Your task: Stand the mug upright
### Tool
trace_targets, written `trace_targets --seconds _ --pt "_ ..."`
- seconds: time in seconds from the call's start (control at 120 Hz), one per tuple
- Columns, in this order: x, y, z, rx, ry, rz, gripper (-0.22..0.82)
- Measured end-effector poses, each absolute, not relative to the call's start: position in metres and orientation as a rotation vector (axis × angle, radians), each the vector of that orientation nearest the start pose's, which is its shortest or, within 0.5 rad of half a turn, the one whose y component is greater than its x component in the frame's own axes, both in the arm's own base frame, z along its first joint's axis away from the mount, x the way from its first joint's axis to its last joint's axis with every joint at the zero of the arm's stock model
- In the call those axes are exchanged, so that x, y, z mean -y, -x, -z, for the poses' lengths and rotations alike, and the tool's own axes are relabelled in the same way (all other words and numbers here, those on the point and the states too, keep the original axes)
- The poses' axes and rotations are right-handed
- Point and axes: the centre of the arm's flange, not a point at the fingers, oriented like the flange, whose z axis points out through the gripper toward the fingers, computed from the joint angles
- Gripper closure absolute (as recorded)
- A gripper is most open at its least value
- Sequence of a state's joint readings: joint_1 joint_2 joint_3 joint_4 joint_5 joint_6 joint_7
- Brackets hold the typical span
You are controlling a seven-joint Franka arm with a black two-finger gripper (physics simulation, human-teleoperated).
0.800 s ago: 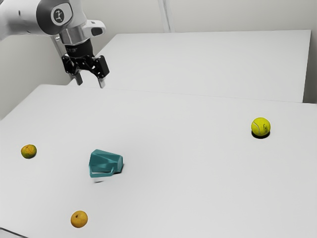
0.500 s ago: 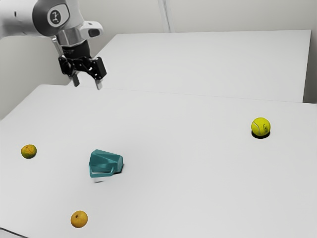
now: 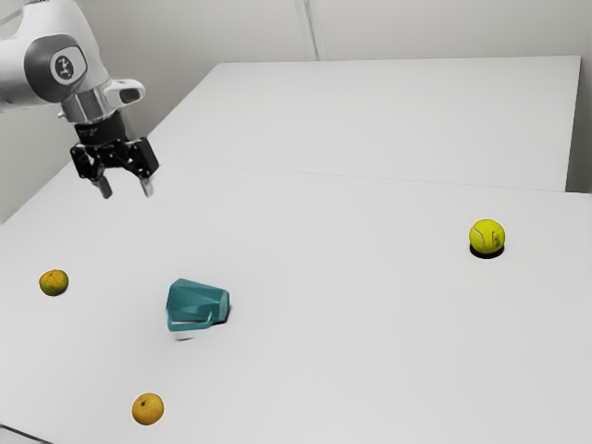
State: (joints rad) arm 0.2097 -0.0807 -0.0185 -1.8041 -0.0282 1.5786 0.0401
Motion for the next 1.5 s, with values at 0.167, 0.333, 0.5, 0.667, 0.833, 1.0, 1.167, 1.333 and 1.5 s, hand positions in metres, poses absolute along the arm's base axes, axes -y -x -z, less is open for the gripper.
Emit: trace_targets --seconds 0.167,0.333,0.5,0.667,0.833,1.0,1.167,1.333,1.5 --pt "-0.134 -0.501 -0.52 0.336 3.266 -0.228 0.02" --pt "-0.156 -0.49 -0.48 0.401 3.37 -0.191 0.02" --pt "-0.164 -0.484 -0.448 0.427 3.454 -0.115 0.02" --pt "-0.158 -0.48 -0.421 0.424 3.517 -0.055 0.03" --pt "-0.163 -0.473 -0.398 0.466 3.57 0.017 0.03" --pt "-0.16 -0.468 -0.375 0.483 3.625 0.075 0.03" --pt "-0.159 -0.468 -0.352 0.468 3.657 0.091 0.03" --pt "-0.158 -0.467 -0.328 0.477 3.701 0.077 0.03" --pt "-0.154 -0.463 -0.312 0.515 3.758 0.107 0.03"
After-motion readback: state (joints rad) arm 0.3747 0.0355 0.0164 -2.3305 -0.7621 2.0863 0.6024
